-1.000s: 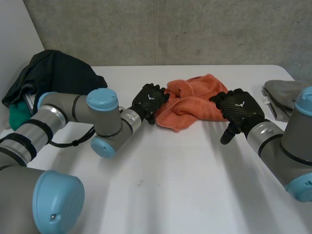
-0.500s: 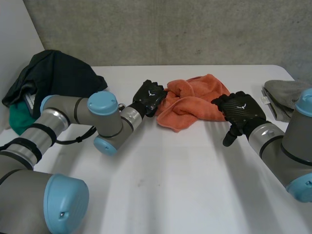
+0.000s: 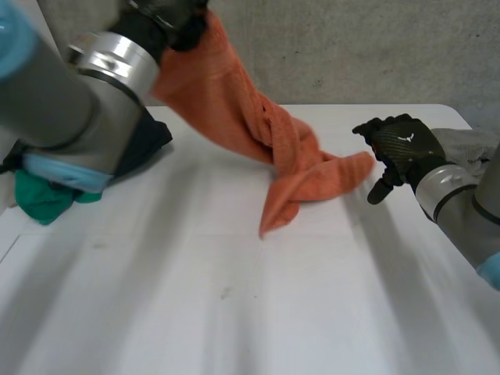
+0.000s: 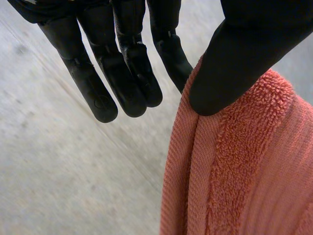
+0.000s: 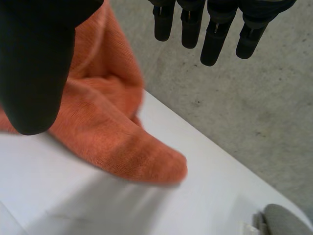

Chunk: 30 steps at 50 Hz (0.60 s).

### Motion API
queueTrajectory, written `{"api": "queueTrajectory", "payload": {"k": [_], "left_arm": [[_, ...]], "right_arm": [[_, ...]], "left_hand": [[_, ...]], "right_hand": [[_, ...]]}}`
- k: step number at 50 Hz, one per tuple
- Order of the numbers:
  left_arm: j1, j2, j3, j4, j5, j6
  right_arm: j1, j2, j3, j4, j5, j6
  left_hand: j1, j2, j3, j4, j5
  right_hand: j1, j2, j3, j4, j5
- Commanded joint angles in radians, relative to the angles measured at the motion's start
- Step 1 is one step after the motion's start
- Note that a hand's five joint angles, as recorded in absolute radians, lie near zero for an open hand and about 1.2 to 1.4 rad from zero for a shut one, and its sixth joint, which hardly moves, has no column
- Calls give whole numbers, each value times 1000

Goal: Fold the laundry.

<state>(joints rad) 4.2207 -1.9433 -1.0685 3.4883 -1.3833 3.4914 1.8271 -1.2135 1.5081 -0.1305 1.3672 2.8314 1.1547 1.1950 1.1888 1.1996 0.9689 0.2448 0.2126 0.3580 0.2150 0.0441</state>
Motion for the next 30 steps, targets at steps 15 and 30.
{"api": "queueTrajectory", "payload": {"k": [15, 30], "left_arm": [[44, 461, -470, -15, 12, -91], [235, 478, -618, -104, 46, -184]], "right_arm": [[310, 562, -603, 390, -129, 542], [143, 66, -392, 243, -54, 61]], "left_hand": [[242, 201, 207, 197, 253], [242, 201, 207, 197, 253]], "right_hand": [[524, 556, 411, 554, 550], [1151, 1184, 1038, 1181, 1178]]}}
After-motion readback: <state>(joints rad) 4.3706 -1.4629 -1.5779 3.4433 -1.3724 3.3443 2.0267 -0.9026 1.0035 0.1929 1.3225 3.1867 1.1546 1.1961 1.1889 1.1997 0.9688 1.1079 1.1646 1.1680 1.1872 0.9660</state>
